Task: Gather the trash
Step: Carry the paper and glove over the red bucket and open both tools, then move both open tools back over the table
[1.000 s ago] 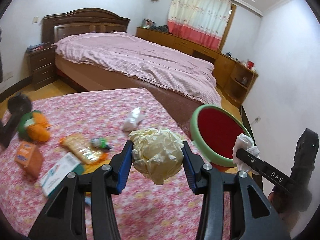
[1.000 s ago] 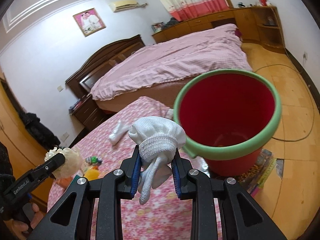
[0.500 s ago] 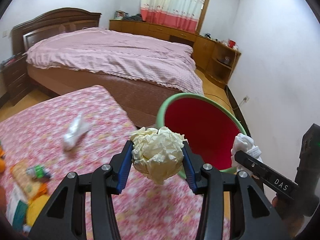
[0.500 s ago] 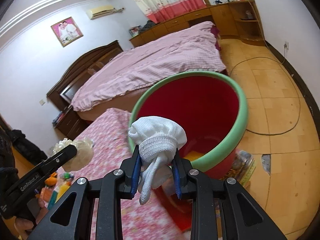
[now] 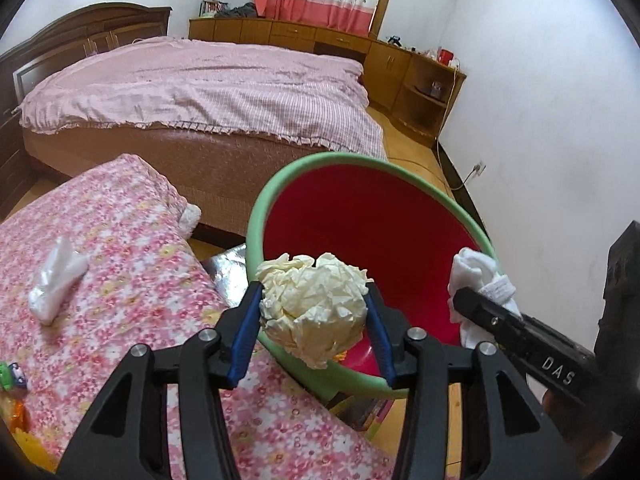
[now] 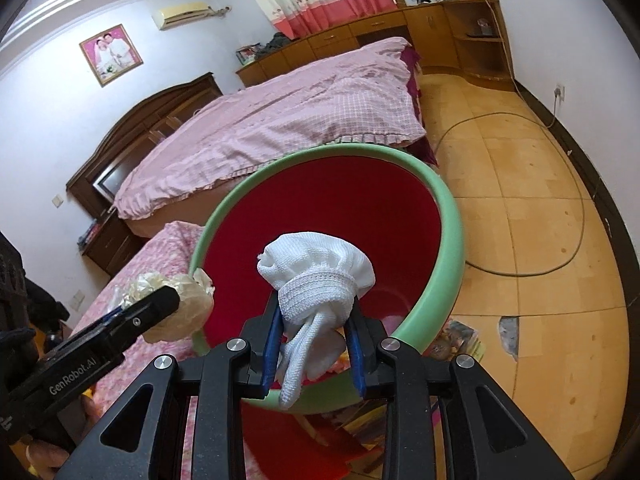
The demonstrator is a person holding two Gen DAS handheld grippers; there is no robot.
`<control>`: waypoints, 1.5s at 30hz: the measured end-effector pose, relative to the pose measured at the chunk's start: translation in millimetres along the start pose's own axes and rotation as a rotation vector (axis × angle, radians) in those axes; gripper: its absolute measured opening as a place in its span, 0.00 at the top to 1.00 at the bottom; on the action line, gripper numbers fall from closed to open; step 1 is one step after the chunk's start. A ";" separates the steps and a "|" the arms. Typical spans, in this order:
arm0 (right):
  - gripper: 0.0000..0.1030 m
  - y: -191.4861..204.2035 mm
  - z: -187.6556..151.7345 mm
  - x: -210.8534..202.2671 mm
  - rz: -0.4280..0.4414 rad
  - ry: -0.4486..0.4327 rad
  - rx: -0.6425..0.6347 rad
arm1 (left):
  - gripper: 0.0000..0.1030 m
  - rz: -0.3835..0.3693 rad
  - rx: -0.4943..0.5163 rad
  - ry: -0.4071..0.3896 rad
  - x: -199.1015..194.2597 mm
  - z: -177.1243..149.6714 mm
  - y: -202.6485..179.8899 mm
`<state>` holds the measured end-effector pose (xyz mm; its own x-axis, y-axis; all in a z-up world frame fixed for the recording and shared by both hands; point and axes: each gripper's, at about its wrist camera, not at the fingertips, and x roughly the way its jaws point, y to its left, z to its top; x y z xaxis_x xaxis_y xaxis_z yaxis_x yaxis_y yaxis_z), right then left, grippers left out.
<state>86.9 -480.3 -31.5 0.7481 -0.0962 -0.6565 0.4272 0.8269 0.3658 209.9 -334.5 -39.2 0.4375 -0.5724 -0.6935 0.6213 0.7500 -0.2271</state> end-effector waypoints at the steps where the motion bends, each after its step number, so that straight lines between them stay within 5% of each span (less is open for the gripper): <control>1: 0.70 -2.6 0.9 1.6 -0.002 0.003 0.008 | 0.49 0.002 0.003 0.007 2.9 -0.3 -0.8; 12: 0.53 -2.4 5.0 -1.9 0.004 -0.018 0.006 | 0.46 0.006 0.005 0.011 6.7 2.2 -2.9; 30: 0.52 10.1 3.9 -37.8 0.022 -0.066 0.023 | 0.46 0.037 -0.063 -0.018 -45.3 -8.7 14.2; 45: 0.51 50.2 -22.4 -57.1 0.087 -0.018 -0.036 | 0.46 0.131 -0.150 -0.078 -117.6 -35.6 59.6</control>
<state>54.2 -420.9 9.6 0.7907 -0.0329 -0.6113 0.3422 0.8517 0.3968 172.3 -210.7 4.4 0.5604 -0.4867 -0.6701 0.4545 0.8571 -0.2424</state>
